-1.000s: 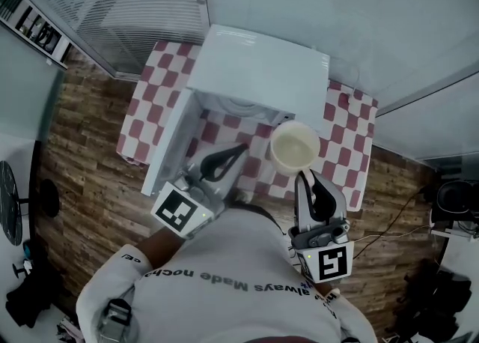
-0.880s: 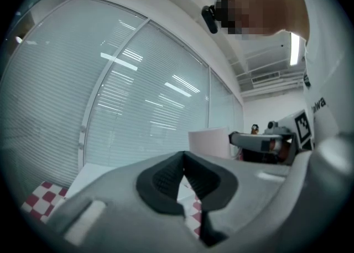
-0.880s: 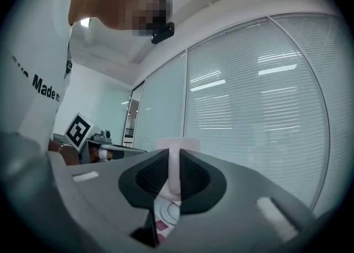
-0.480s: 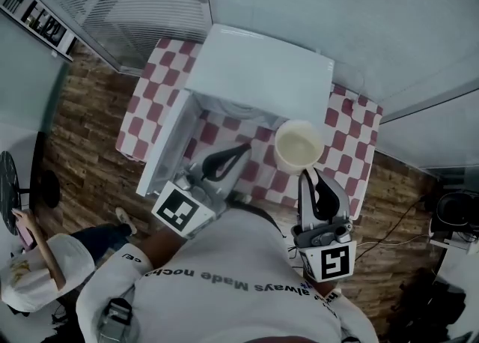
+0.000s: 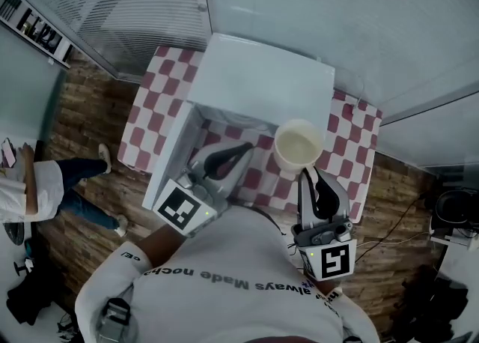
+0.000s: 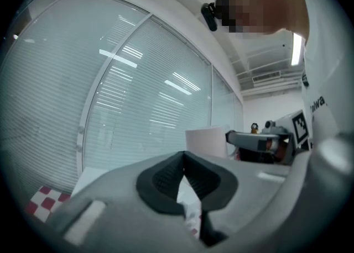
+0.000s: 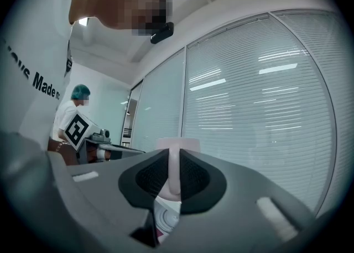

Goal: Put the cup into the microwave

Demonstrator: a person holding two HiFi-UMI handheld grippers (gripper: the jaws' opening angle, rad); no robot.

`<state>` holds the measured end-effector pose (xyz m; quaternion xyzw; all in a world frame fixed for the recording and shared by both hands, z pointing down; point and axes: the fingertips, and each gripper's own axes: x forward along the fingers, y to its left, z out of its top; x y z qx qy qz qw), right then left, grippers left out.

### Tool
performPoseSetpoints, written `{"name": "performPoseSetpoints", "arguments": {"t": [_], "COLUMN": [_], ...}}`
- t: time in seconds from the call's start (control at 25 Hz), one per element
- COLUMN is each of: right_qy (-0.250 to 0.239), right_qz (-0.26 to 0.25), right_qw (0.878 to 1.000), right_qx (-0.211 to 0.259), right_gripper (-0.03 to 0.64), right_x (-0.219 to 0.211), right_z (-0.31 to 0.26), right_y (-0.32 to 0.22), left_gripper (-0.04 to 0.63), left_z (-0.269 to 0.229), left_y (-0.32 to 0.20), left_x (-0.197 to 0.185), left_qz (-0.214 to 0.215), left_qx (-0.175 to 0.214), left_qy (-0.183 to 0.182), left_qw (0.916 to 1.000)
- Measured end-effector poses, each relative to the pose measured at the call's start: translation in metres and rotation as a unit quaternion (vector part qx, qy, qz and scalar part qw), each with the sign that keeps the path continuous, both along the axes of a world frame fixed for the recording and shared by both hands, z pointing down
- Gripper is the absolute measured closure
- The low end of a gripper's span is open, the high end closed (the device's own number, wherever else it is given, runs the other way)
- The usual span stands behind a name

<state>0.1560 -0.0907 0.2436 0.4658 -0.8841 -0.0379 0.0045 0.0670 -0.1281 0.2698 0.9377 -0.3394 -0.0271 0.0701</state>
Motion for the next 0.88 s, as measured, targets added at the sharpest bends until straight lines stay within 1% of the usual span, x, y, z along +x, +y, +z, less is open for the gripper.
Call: {"name": "performPoseSetpoints", "arguments": {"t": [0.24,0.4,0.88], "right_qy": [-0.002,-0.001,-0.009], "right_qz": [0.006,0.008,0.015], "right_qw": [1.000,1.000,0.999], "right_qx": [0.002,-0.006,-0.041], "right_gripper": [0.580,0.580,0.580], "right_x": [-0.010,-0.011,-0.008], "right_z": [0.000,0.008,0.057], "right_y": [-0.018,-0.026,-0.038], "left_gripper": [0.591,0.591,0.591], "left_z": [0.001,0.007,0.049], "left_y": [-0.019,-0.028,-0.042], "left_x": [-0.009,-0.008,-0.014], "left_qz": [0.009,0.011,0.006], "left_qx": [0.006,-0.004,-0.029], "left_qy": [-0.005,-0.003,-0.007], "left_qw": [0.9999,0.9999,0.9995]}}
